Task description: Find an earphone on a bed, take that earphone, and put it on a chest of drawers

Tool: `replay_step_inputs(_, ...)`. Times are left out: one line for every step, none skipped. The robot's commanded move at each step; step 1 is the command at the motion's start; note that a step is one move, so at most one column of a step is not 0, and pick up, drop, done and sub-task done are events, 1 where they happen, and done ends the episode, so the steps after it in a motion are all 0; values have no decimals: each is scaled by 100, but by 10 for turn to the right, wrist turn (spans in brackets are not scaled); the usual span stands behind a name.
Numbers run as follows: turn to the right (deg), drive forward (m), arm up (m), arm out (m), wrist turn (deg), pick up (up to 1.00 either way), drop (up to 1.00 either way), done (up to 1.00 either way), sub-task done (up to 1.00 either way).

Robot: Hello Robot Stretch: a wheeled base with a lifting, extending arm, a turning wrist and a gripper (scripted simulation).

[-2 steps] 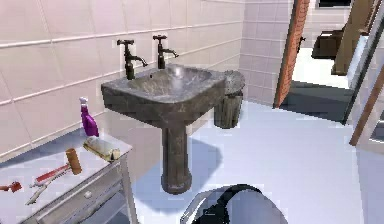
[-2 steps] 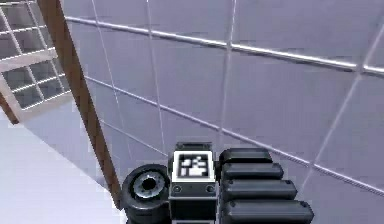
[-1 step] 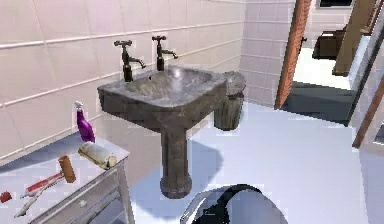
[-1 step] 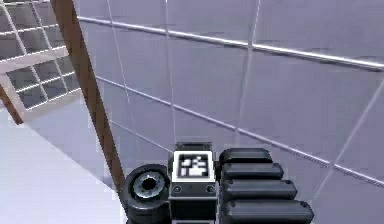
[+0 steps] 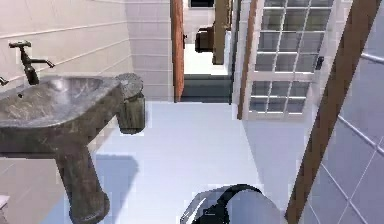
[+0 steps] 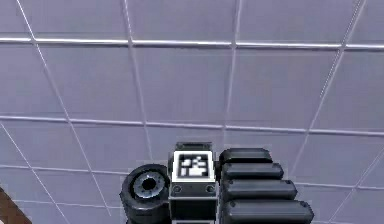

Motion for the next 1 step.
replay_step_inputs(0,30,0,0,0,0,0,0,0)
